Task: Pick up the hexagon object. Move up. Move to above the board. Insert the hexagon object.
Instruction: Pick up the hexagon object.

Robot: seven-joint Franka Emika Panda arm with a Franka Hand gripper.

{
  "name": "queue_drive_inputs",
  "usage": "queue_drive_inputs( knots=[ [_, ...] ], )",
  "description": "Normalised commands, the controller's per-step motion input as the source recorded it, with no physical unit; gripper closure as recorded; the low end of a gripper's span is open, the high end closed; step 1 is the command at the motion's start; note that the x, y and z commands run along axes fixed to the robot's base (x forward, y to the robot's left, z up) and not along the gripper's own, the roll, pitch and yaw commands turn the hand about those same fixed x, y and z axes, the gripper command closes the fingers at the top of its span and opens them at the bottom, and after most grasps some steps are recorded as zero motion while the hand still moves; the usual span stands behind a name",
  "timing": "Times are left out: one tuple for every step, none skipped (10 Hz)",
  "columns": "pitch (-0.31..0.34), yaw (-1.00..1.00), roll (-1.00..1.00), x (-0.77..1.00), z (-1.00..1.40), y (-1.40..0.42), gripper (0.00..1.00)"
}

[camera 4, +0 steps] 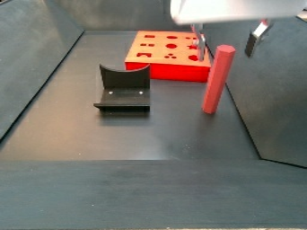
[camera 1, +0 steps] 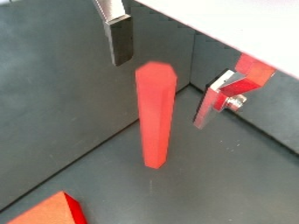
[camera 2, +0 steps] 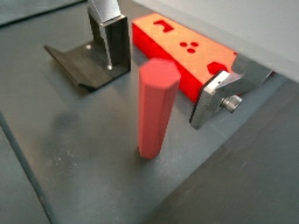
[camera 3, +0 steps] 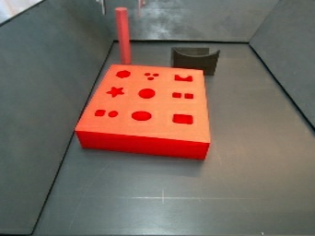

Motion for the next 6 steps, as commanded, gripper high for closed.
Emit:
queue_drive_inputs(
  knots=[
    [0.051,0.03,-0.09,0.00,-0.43,0.01,0.00],
    [0.030,0.05,-0.11,0.00,-0.33,0.00,0.00],
    [0.000,0.00,-0.05,0.00,-0.02,0.00,0.00],
    [0.000,0.00,0.00,0.00,0.00,0.00,0.00],
    [0.000,0.00,0.00,0.00,0.00,0.00,1.00],
    [0.000,0.00,0.00,0.00,0.00,0.00,1.00]
  ],
)
